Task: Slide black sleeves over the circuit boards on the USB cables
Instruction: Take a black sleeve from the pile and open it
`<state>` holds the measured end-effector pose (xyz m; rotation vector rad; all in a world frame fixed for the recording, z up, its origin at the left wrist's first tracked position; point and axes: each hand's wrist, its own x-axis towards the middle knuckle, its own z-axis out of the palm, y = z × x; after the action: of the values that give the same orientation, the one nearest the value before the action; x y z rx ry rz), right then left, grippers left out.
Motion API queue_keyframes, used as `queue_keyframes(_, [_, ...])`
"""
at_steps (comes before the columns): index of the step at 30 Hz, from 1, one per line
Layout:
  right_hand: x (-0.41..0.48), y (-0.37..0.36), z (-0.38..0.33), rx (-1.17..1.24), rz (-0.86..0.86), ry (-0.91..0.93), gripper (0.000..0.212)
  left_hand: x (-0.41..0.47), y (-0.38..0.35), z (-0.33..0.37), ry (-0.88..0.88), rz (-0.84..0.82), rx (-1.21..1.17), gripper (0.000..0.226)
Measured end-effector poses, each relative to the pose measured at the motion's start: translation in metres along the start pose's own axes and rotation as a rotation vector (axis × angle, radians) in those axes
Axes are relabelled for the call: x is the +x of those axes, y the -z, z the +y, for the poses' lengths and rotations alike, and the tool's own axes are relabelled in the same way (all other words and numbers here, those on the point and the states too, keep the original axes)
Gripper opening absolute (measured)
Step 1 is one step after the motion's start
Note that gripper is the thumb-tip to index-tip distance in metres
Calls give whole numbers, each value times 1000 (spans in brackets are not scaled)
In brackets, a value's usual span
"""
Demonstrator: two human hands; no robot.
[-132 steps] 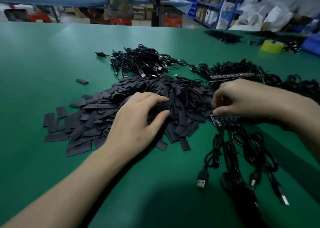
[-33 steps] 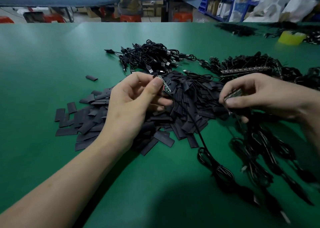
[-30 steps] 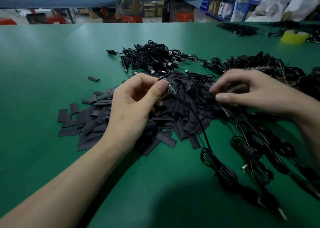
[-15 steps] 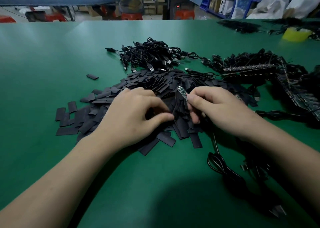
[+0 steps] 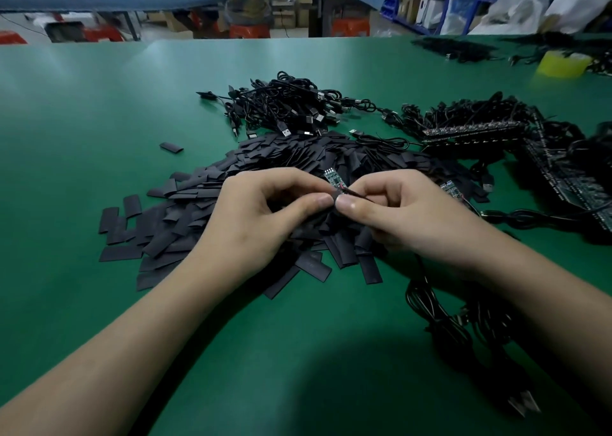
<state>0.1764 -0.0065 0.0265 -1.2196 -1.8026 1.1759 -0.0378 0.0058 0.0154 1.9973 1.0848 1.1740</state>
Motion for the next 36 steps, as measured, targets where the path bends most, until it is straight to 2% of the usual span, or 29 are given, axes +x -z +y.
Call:
queue_keyframes(3, [0, -1, 1, 166, -4, -46, 31, -2, -7, 2, 57, 13, -188, 14])
queue_keyframes(4, [0, -1, 2, 192, 2, -56, 32, -3, -8, 2, 29, 27, -155, 14])
queue_keyframes(7, [1, -3, 3, 209, 34, -63, 35, -4, -7, 3, -152, 59, 155, 26])
queue_keyframes(9, [0, -3, 3, 187, 43, -46, 30, -4, -6, 2, -206, 89, 247, 28])
queue_keyframes(11, [0, -2, 1, 154, 42, -15, 28, -4, -5, 1, -151, 135, 201, 24])
queue_keyframes(15, [1, 5, 0, 136, 34, 23, 37, -2, 1, -2, 4, 176, 16, 20])
queue_keyframes(21, [-1, 12, -2, -81, -76, 62, 34, 0, 5, 0, 32, 175, -128, 19])
queue_keyframes(28, [-4, 14, -8, -95, -125, 96, 32, 2, 10, -3, 17, 118, -62, 14])
queue_keyframes(36, [-6, 17, -12, -167, -179, 62, 38, 1, 10, -1, -26, 61, -21, 20])
